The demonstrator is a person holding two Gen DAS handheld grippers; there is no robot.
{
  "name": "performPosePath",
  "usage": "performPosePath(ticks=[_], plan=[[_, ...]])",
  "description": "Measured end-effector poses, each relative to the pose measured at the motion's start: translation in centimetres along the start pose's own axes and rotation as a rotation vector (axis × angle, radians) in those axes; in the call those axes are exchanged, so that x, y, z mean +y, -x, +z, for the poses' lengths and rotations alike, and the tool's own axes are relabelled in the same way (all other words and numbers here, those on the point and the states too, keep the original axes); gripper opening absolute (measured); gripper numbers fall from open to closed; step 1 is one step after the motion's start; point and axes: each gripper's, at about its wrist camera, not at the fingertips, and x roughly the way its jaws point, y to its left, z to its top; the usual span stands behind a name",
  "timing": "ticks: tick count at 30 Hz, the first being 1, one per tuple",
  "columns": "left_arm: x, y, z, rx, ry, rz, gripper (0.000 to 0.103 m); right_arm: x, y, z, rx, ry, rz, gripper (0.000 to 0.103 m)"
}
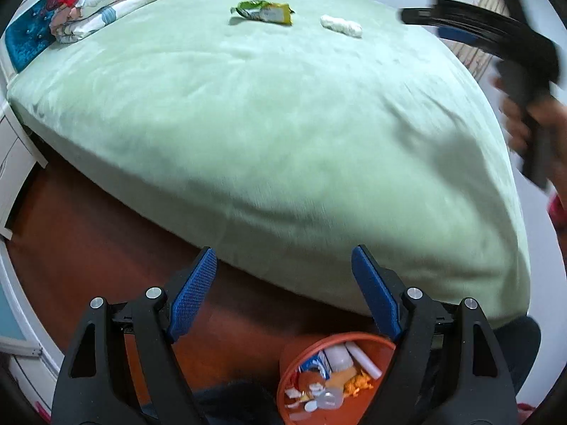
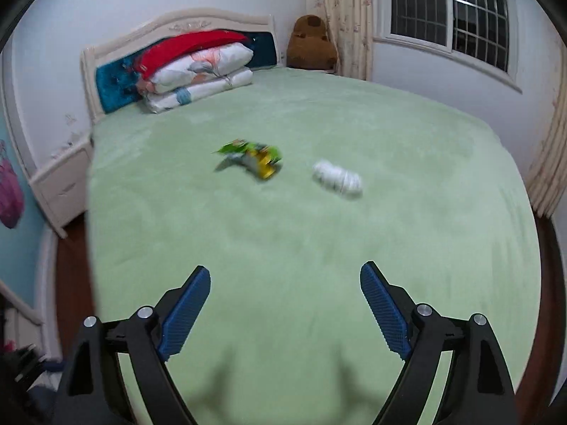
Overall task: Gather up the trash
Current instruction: 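Move the right gripper to the white cloth and grasp it, then grasp the green snack bag with the left gripper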
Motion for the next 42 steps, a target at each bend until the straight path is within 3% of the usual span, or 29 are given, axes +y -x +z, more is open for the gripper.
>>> performPosePath(ticks=[5, 12, 15, 16, 17, 20, 25, 28, 35, 42], plan=[[1.7, -1.0, 4.1, -0.027, 0.039, 0.026, 0.077, -2.1, -10.7, 6.1, 0.067, 0.063, -0.092, 0.085], [4.3, -1.3, 7.9, -0.063, 0.103, 0.062, 0.077, -4.0, -21.5, 8.3, 0.254, 0.079, -0.212, 0.084], [5.3, -1.8, 9.0, -0.067, 0.131, 0.070, 0.077, -5.2, -23.1, 8.4, 0.290, 0.028, -0.156, 0.072], [5.5, -2.2, 9.2, -0.067, 0.136, 0.071, 0.077, -5.5, -23.3, 8.5, 0.298, 0.000, -0.118, 0.059], [5.6, -2.3, 9.5, -0.065, 0.141, 0.073, 0.077, -5.5, -23.2, 8.5, 0.294, -0.005, -0.108, 0.050], [6.2, -2.6, 10.0, -0.070, 0.156, 0.070, 0.077, -4.7, -22.5, 8.2, 0.271, 0.046, -0.123, 0.040], [6.1, -2.8, 11.2, -0.089, 0.162, 0.057, 0.077, -4.8, -18.7, 7.7, 0.191, 0.019, -0.067, 0.036], [5.9, -3.1, 12.8, -0.100, 0.167, 0.024, 0.077, -5.2, -14.1, 6.6, 0.131, -0.002, -0.005, 0.036], [6.0, -5.9, 21.5, -0.170, 0.261, -0.157, 0.077, -4.9, -3.6, 2.7, 0.047, 0.016, 0.082, 0.036], [6.0, -11.9, 30.8, -0.205, 0.376, -0.184, 0.077, -4.4, 2.9, -1.3, 0.013, 0.025, 0.132, 0.037]])
